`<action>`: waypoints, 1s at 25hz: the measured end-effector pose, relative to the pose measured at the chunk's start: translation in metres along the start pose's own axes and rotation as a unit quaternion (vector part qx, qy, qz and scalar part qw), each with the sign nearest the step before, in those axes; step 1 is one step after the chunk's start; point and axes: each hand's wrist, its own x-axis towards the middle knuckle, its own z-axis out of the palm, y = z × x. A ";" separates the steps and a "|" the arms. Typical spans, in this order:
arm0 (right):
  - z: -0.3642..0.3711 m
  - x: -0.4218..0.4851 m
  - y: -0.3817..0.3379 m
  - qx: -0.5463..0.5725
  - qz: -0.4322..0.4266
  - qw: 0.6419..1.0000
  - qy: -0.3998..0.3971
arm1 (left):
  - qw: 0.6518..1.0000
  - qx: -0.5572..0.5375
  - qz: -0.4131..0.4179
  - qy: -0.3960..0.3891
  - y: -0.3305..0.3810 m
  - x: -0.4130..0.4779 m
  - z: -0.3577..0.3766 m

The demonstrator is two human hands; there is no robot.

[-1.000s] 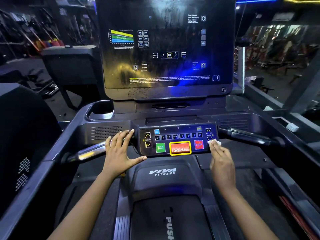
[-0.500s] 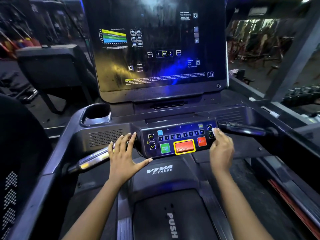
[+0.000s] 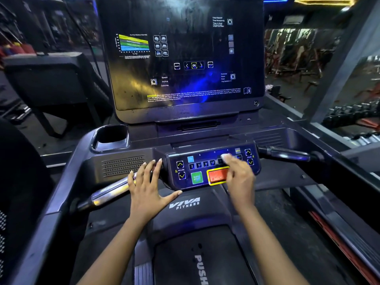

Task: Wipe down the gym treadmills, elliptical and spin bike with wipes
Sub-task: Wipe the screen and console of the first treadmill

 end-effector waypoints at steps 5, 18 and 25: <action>0.022 0.015 -0.017 -0.054 0.034 0.998 0.029 | 1.000 0.008 0.002 0.000 0.000 0.000 0.002; 0.020 -0.004 -0.043 -0.008 0.011 1.000 0.026 | 1.000 -0.012 0.007 -0.006 0.000 0.000 0.000; 0.031 -0.065 -0.048 -0.027 -0.198 0.972 -0.121 | 1.000 -0.011 0.009 -0.007 -0.002 -0.001 0.001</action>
